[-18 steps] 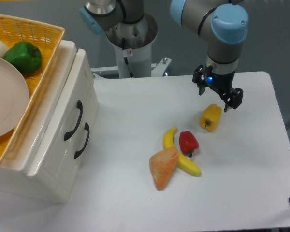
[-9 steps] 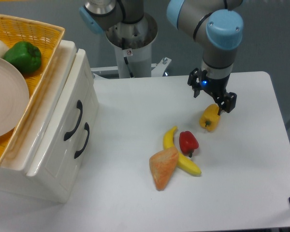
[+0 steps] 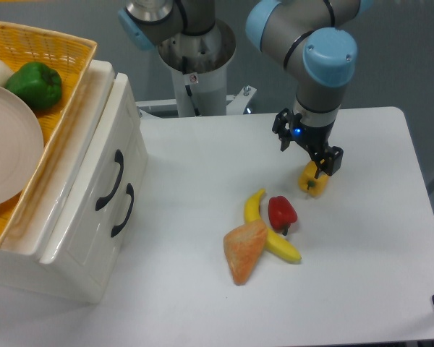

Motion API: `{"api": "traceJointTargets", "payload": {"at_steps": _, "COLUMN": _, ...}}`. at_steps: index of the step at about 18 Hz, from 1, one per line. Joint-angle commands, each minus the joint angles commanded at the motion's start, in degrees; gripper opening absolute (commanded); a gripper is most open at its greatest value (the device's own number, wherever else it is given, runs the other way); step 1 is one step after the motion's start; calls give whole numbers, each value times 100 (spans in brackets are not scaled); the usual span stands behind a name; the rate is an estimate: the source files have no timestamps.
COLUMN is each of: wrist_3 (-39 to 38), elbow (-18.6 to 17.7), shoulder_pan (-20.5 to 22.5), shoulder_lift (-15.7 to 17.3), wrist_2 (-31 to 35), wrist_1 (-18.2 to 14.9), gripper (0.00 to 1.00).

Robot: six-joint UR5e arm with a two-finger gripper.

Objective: Slide open the top white drawer
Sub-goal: 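Raise the gripper and move it away from the yellow pepper toward the cabinet, then move the gripper to the black handle of the upper white drawer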

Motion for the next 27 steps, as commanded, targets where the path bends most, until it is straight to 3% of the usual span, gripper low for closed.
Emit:
{"api": "traceJointTargets", "payload": {"at_steps": 5, "wrist_3": -1563, "elbow": 237, "shoulder_pan": -324, "shoulder_lift": -228, "wrist_2": -79, "wrist_1": -9, "gripper": 100}}
{"api": "traceJointTargets", "payload": {"at_steps": 8, "wrist_3": -1986, "elbow": 272, "shoulder_pan": -492, "shoulder_lift": -342, "wrist_2": -219, "wrist_1": -9, "gripper": 100}}
{"api": "traceJointTargets", "payload": {"at_steps": 18, "wrist_3": -4068, "elbow": 272, "shoulder_pan": -826, "shoulder_lift": -317, "wrist_2": -904, "wrist_1": -255, "gripper": 100}}
{"api": "traceJointTargets", "payload": {"at_steps": 23, "wrist_3": -4746, "elbow": 281, "shoulder_pan": -914, "shoulder_lift": -281, "wrist_2": -1134, "wrist_1": -527, "gripper": 100}}
{"api": "traceJointTargets", "payload": {"at_steps": 27, "wrist_3": -5317, "elbow": 334, "shoulder_pan": -1168, "shoulder_lift": -290, "wrist_2": -1230, "wrist_1": -554, "gripper": 100}}
